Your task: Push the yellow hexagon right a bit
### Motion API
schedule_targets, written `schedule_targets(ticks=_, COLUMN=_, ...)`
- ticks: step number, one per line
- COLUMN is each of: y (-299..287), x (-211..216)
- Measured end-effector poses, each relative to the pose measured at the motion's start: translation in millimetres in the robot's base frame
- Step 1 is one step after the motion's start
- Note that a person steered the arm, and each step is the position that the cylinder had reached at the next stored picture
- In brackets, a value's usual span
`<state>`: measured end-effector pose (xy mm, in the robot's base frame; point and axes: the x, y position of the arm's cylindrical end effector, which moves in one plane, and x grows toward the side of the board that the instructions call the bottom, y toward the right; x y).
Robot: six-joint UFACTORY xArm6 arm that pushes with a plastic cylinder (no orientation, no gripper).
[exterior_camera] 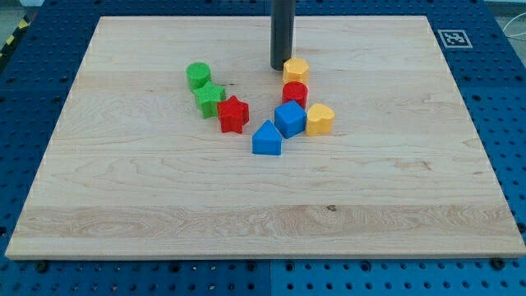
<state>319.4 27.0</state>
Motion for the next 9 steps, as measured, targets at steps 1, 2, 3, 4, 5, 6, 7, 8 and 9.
schedule_targets(ticks=1, y=6, x=0)
schedule_targets(ticks=2, y=11, x=0)
schedule_targets(ticks=3, y=24, x=0)
schedule_targets(ticks=4, y=27, x=0)
schedule_targets(ticks=5, y=27, x=0)
schedule_targets(ticks=6, y=32, x=1)
schedule_targets(ticks=7, y=36, x=1)
schedule_targets(ticks=8, y=39, x=3)
schedule_targets(ticks=9, y=39, x=4)
